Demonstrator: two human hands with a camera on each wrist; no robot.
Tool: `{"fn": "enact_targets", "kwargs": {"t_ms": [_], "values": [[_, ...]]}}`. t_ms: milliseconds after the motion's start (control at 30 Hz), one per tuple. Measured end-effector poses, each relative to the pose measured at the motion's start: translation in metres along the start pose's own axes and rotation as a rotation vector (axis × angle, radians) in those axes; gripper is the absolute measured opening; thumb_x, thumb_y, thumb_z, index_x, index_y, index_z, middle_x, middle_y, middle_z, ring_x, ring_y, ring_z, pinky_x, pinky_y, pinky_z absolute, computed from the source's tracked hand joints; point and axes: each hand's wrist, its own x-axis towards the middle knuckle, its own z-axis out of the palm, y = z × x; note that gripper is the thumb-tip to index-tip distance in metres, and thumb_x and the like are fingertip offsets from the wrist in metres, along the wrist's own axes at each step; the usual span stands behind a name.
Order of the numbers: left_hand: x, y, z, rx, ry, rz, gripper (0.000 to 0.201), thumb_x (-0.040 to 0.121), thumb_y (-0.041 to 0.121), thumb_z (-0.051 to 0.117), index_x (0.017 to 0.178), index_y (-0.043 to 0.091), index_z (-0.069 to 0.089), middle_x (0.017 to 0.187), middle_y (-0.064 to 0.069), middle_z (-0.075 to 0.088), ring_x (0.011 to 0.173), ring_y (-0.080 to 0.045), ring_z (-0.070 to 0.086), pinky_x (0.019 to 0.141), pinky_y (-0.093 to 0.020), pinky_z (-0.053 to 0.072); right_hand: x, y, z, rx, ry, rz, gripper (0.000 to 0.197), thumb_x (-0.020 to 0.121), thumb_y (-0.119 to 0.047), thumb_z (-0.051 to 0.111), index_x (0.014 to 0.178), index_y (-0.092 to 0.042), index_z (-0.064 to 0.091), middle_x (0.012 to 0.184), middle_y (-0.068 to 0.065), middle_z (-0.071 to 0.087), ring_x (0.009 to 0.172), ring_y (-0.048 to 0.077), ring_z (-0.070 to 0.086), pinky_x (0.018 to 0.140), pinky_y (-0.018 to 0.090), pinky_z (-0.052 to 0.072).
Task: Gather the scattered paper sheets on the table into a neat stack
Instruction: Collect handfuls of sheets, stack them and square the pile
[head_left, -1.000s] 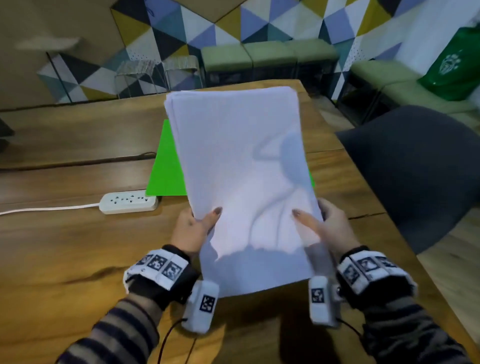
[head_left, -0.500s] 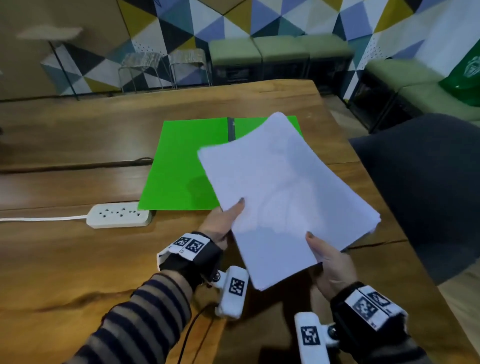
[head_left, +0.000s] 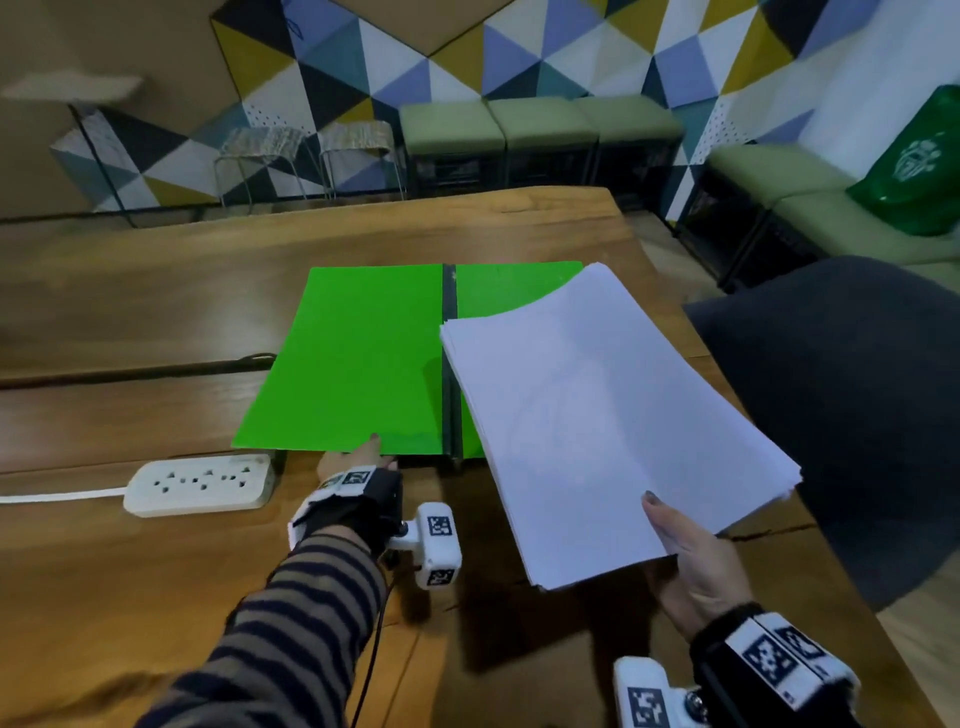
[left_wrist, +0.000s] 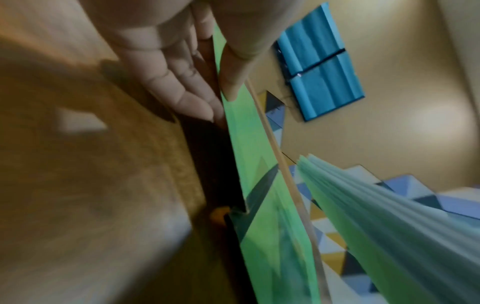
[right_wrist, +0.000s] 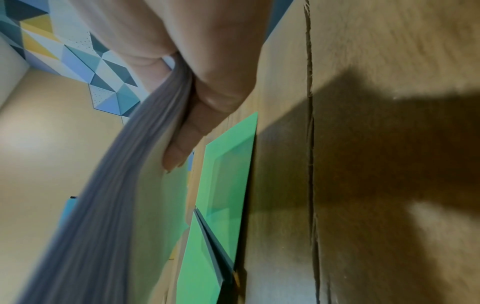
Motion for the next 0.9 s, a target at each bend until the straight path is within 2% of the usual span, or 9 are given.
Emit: {"fn": "enact_targets", "kwargs": {"t_ms": [100,200,267,367,433,500,633,767,900], "values": [[-0.042,-0.014,-0.027,-0.051,-0.013,0.08,0.015,0.089,0.007,0.06,0.089,0.003,0.045,0.11,-0.024,0.06,0.099,-0.033,0.063,0.079,-0.037,0.053,-0.009,0.001,0.001,-0.061,0.0,-0.068,0.016,0.087,0.003,0.054,0.088,-0.01,0.063,0.079,0.003,0.073,0.062,0.016,0.071,0.06,0.031,0.059],[-0.079,-0.043,-0.082,0.172,0.058,0.195,0.026,0.08,0.012,0.072,0.073,0.003,0.049,0.087,-0.027,0.063,0.059,-0.022,0.058,0.053,-0.033,0.049,-0.021,0.013,-0.003,-0.081,0.046,-0.09,0.015,0.087,0.003,0.054,0.096,-0.006,0.063,0.091,0.004,0.067,0.067,0.018,0.069,0.062,0.031,0.058],[-0.103,-0.062,-0.119,0.393,0.068,0.281,0.031,0.074,0.022,0.078,0.063,-0.002,0.06,0.059,-0.02,0.062,0.042,-0.017,0.047,0.049,-0.025,0.037,-0.027,0.031,-0.012,-0.131,0.084,-0.115,0.022,0.087,0.001,0.056,0.107,-0.006,0.061,0.098,0.005,0.065,0.081,0.023,0.065,0.072,0.036,0.057],[-0.141,-0.083,-0.153,0.501,-0.05,0.33,0.05,0.076,0.019,0.076,0.032,0.005,0.058,0.032,-0.004,0.046,0.026,-0.011,0.031,0.04,-0.016,0.024,-0.037,0.063,-0.025,-0.184,0.197,-0.124,0.015,0.084,-0.002,0.063,0.091,-0.015,0.063,0.117,0.011,0.062,0.105,0.034,0.059,0.097,0.052,0.046],[-0.168,-0.09,-0.16,0.44,-0.157,0.28,0.049,0.076,0.023,0.075,0.032,0.006,0.061,0.038,-0.006,0.059,0.028,-0.007,0.039,0.034,-0.014,0.027,-0.047,0.082,-0.029,-0.208,0.24,-0.103,0.011,0.084,-0.006,0.065,0.094,-0.011,0.064,0.124,0.012,0.059,0.11,0.033,0.057,0.102,0.049,0.042],[-0.189,-0.095,-0.159,0.429,-0.264,0.206,0.045,0.074,0.039,0.074,0.042,0.007,0.069,0.046,-0.005,0.066,0.036,-0.007,0.05,0.04,-0.014,0.033,-0.057,0.097,-0.028,-0.183,0.265,-0.104,0.029,0.087,-0.002,0.06,0.115,0.0,0.059,0.122,0.009,0.057,0.107,0.027,0.055,0.1,0.041,0.041],[-0.209,-0.106,-0.156,0.557,-0.392,0.149,0.03,0.092,0.021,0.056,0.079,-0.002,0.07,0.044,0.009,0.064,0.041,0.006,0.056,0.044,-0.004,0.038,-0.069,0.118,-0.028,-0.301,0.299,-0.138,0.025,0.086,-0.002,0.061,0.111,-0.003,0.058,0.121,0.017,0.059,0.108,0.03,0.058,0.101,0.044,0.042],[-0.21,-0.105,-0.158,0.777,-0.544,0.074,0.037,0.099,0.031,0.037,0.071,0.02,0.059,0.069,0.011,0.058,0.067,0.003,0.05,0.048,0.0,0.035,-0.077,0.131,-0.037,-0.429,0.294,-0.137,0.029,0.086,0.0,0.059,0.114,0.007,0.058,0.122,0.024,0.059,0.114,0.035,0.056,0.102,0.04,0.041],[-0.206,-0.102,-0.158,0.871,-0.629,0.05,0.034,0.1,0.031,0.031,0.08,0.02,0.056,0.065,0.016,0.061,0.066,0.01,0.053,0.051,0.002,0.037,-0.079,0.131,-0.044,-0.498,0.249,-0.115,0.038,0.086,-0.002,0.061,0.122,0.008,0.052,0.126,0.022,0.056,0.119,0.034,0.053,0.1,0.032,0.038]]}}
